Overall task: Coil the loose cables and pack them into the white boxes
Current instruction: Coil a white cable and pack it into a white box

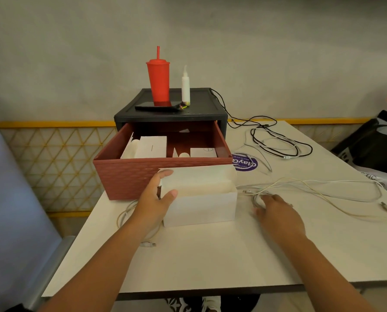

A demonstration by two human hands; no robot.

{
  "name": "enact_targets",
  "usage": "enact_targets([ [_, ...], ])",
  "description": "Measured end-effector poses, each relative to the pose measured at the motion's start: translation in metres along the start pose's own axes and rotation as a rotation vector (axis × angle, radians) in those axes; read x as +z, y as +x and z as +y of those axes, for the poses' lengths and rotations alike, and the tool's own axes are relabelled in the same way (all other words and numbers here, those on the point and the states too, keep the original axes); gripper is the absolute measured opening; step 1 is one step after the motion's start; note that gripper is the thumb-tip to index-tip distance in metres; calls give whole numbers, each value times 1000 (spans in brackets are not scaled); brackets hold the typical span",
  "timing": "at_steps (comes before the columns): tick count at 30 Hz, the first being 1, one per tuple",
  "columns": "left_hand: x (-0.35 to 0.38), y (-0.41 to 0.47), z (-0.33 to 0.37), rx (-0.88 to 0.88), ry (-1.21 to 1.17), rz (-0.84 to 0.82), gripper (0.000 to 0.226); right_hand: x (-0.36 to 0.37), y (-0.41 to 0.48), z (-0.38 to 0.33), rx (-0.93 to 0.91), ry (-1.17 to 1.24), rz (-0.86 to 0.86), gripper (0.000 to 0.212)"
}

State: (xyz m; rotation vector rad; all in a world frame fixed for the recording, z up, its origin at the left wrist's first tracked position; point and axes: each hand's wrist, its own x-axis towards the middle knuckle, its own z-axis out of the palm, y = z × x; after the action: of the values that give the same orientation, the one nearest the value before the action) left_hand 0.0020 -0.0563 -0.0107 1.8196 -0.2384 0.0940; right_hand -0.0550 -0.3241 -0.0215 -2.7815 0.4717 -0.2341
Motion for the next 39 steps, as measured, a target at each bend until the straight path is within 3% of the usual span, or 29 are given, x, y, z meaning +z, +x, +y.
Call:
enact_targets([
  [3,1,-1,0,7,-7,0,54,-2,-3,10,-67,-222,-58,22],
  [9,1,0,0,-7,-8,1,55,-25,-17,20,-199,-253,-146,33],
  [13,1,1,0,-13,-15,-6,52,-67,-24,13,-271,-9,-160,21],
  [18,1,0,1,-24,-56,-9,51,-109,-38,-18,-414,443,-117,26],
  [21,2,-1,3,-32,-88,-21,51,-107,-36,-47,-508,558,-25,34],
  [24,3,-3,5,-28,-90,-20,45,-91,-27,-71,-543,510,36,26],
  [29,2,-3,6,-9,-63,-24,47,-64,-12,-90,-608,217,133,23],
  [35,1,-3,4,16,-5,-20,49,-36,2,-79,-666,-48,94,26],
  [39,1,-3,3,13,-10,-28,49,-28,1,-71,-649,-42,86,25],
])
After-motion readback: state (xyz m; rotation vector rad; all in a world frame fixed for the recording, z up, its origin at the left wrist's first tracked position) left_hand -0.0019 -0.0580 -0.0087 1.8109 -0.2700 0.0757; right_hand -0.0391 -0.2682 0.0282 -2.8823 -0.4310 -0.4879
